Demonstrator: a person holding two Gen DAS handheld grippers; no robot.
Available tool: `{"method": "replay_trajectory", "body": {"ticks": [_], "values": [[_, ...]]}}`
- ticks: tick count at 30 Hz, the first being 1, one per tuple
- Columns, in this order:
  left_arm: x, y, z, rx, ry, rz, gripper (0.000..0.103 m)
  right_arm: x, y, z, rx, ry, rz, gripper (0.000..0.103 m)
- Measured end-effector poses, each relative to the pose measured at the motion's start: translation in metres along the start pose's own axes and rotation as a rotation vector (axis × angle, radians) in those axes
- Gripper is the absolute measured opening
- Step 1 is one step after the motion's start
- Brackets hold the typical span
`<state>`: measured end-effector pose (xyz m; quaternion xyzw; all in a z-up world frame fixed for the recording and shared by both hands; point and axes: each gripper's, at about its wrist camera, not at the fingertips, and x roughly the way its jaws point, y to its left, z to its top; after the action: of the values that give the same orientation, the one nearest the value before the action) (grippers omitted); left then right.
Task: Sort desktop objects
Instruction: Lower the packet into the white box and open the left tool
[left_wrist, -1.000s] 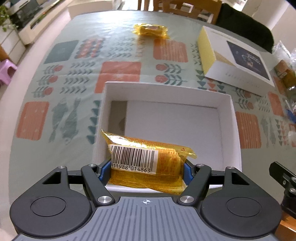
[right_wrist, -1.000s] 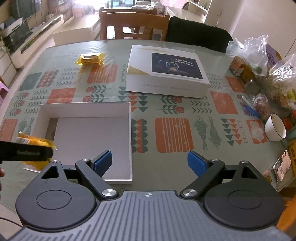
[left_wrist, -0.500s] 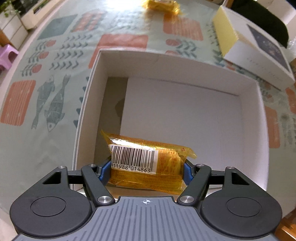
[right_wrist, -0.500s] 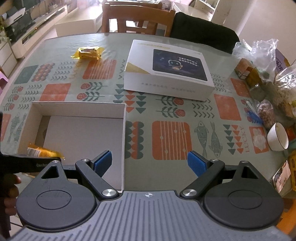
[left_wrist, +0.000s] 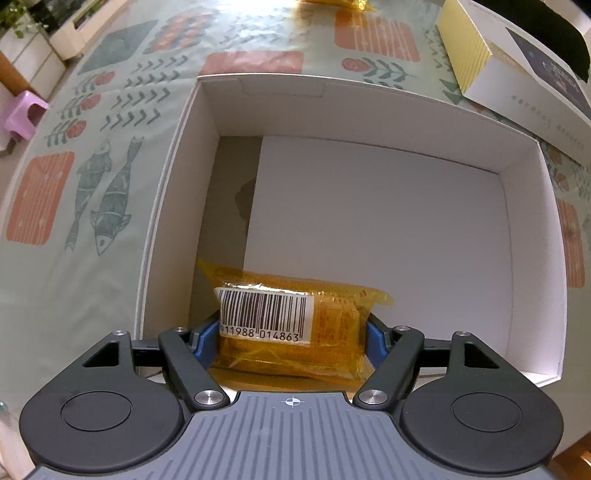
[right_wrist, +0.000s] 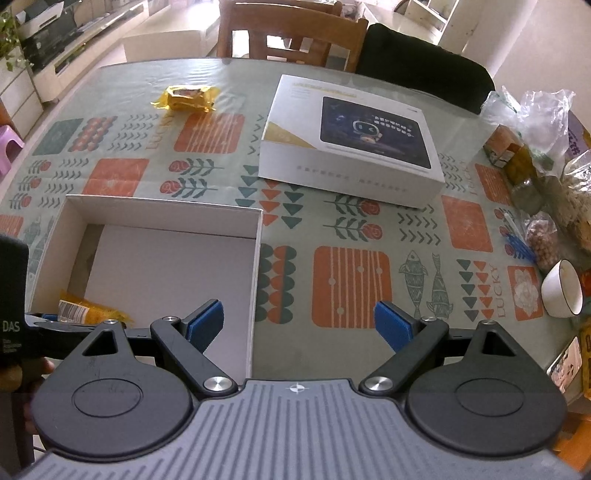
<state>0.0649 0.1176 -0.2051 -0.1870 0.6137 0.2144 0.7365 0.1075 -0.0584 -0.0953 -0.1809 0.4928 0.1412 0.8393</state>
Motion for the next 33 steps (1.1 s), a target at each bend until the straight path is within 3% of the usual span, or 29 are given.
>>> {"method": "replay_trajectory", "body": {"ticks": [14,22,33], "values": [[-0.022,-0.007,-0.008,0.003,-0.017,0.062,0.098,-0.009,-0.004,-0.007,0.016,-0.022,0.014,0.103],[-0.041,-0.005,-0.013,-0.003,-0.053,0.084,0.098,-0.019,-0.009,-0.014,0.044,-0.044,0.018,0.103],[-0.090,-0.001,-0.005,-0.026,-0.138,0.049,0.099,-0.032,-0.014,-0.010,0.072,-0.088,0.051,0.103]]}}
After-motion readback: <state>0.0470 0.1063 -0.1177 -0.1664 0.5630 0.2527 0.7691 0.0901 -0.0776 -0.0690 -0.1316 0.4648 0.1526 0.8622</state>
